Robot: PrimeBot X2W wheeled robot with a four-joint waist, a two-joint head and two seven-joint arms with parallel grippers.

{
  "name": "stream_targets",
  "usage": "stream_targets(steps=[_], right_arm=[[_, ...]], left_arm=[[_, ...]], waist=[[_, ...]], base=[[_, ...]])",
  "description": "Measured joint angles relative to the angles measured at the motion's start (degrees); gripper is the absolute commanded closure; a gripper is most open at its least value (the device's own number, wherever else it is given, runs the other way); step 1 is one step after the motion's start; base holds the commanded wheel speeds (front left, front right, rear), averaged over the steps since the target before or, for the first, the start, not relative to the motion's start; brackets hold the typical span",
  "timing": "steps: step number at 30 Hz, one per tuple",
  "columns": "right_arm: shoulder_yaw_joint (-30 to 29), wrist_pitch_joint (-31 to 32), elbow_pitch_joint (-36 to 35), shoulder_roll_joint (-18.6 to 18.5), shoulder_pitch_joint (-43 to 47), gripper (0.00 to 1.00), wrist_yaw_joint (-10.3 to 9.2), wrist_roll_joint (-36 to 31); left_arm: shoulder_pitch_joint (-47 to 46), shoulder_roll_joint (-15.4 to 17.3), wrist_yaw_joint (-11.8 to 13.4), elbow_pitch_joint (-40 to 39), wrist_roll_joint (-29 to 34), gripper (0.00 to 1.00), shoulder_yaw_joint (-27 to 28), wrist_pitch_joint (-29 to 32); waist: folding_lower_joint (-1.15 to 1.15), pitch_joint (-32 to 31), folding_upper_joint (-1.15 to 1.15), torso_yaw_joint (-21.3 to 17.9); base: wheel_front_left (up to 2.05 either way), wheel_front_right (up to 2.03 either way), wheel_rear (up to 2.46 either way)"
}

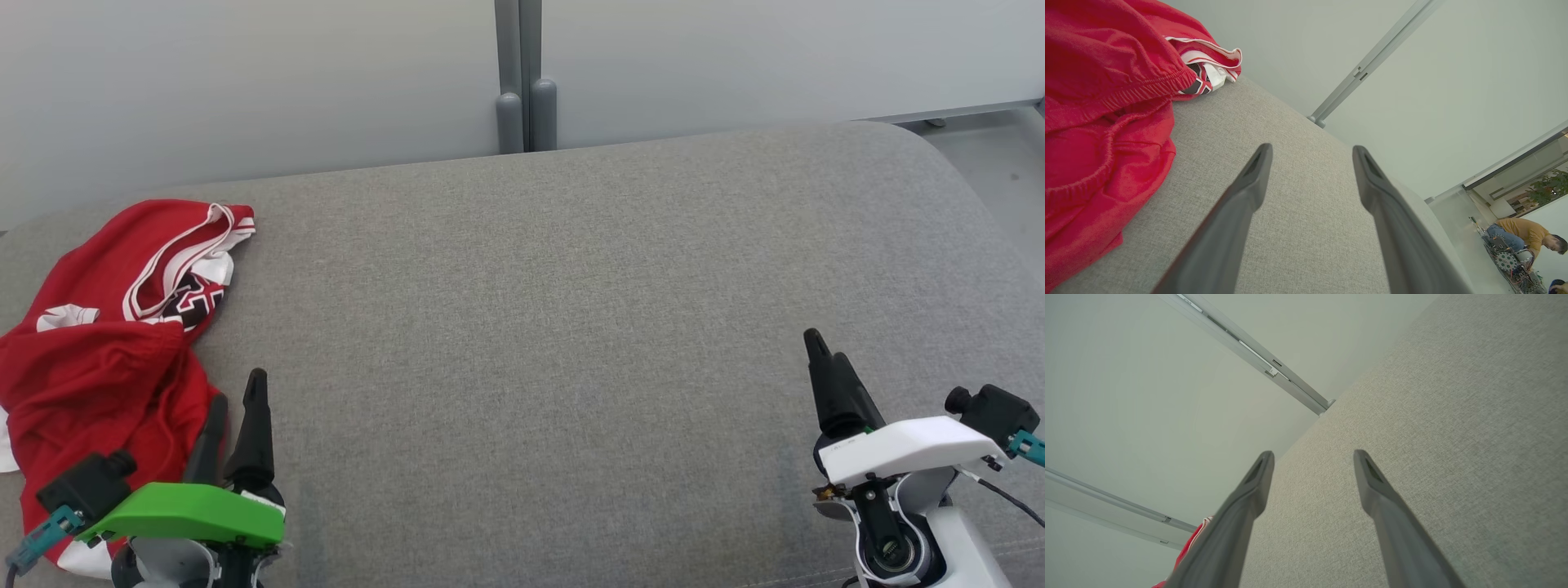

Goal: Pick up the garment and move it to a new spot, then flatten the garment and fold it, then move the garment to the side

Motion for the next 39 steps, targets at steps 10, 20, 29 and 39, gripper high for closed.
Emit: stream_targets(steps=[10,20,29,39], right_arm=[[2.32,-1.87,-1.76,-0.15,0.01,0.0,-1.21,-8.33],[4.66,-3.93,-3.23,-0.44,0.03,0.0,-2.46,-16.74],[6.49,-5.63,-4.26,-0.63,0.05,0.0,-3.01,-23.8],[8.23,-7.53,-4.89,-0.81,0.09,0.0,-3.58,-30.65]], left_arm=[[1.72,0.05,1.67,-1.83,9.26,0.0,-0.87,-1.98],[2.92,0.08,3.15,-3.6,17.31,0.0,-1.62,-4.03],[4.13,0.1,4.16,-5.08,24.1,0.0,-2.03,-5.54],[4.8,0.14,5.26,-6.05,30.86,0.0,-2.77,-7.54]], waist=[[0.0,0.05,0.0,-0.07],[0.0,0.09,0.0,-0.17],[0.0,0.11,0.0,-0.31],[0.0,-0.01,0.0,-0.35]], base=[[0.0,0.0,0.0],[0.0,0.0,0.0],[0.0,0.0,0.0],[0.0,0.0,0.0]])
